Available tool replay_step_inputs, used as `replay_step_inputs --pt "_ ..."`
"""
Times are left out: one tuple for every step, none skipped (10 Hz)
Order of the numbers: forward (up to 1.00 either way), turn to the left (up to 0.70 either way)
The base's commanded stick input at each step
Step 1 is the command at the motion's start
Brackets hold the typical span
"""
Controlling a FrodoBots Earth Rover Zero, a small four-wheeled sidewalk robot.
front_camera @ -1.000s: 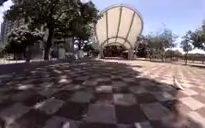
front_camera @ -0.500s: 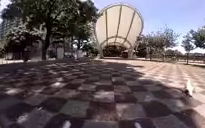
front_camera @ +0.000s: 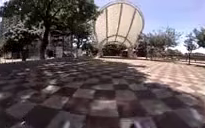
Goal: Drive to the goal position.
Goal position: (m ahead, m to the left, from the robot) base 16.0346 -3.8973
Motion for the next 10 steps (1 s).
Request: replay_step_inputs --pt "0.70 0.00" --pt "0.70 0.00" --pt "0.70 0.00" --pt "0.70 0.00" --pt "0.70 0.00" --pt "0.70 -0.01" --pt "0.70 -0.27" --pt "0.70 -0.27" --pt "0.70 -0.27" --pt "0.70 -0.27"
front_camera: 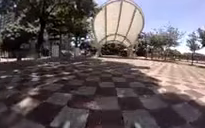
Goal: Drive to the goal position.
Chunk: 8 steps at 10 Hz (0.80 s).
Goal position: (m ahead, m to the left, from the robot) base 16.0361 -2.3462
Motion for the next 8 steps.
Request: replay_step_inputs --pt "0.70 -0.27" --pt "0.70 -0.24" --pt "0.70 0.00" --pt "0.70 0.00" --pt "0.70 0.00" --pt "0.70 0.00" --pt "0.70 0.00" --pt "0.70 0.00"
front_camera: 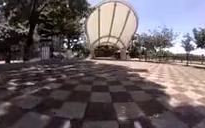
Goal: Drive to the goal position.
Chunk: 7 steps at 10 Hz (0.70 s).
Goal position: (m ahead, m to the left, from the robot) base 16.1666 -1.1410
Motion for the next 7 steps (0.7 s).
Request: replay_step_inputs --pt "0.70 0.00" --pt "0.70 0.00" --pt "0.70 0.00" --pt "0.70 0.00" --pt "0.70 0.00" --pt "0.70 0.00" --pt "0.70 0.00"
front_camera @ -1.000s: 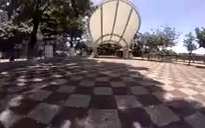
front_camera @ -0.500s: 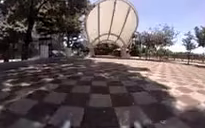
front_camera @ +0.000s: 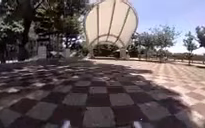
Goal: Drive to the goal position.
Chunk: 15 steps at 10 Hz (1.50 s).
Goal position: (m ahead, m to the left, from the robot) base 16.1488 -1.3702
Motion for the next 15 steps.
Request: replay_step_inputs --pt "0.70 0.00" --pt "0.70 0.00" --pt "0.70 0.00" --pt "0.70 0.00" --pt "0.70 0.00" --pt "0.70 0.00" --pt "0.70 0.00" --pt "0.70 0.00" --pt "0.70 0.00" --pt "0.70 0.00" --pt "0.70 0.00" --pt "0.70 0.00" --pt "0.70 0.00" --pt "0.70 0.00" --pt "0.70 0.00"
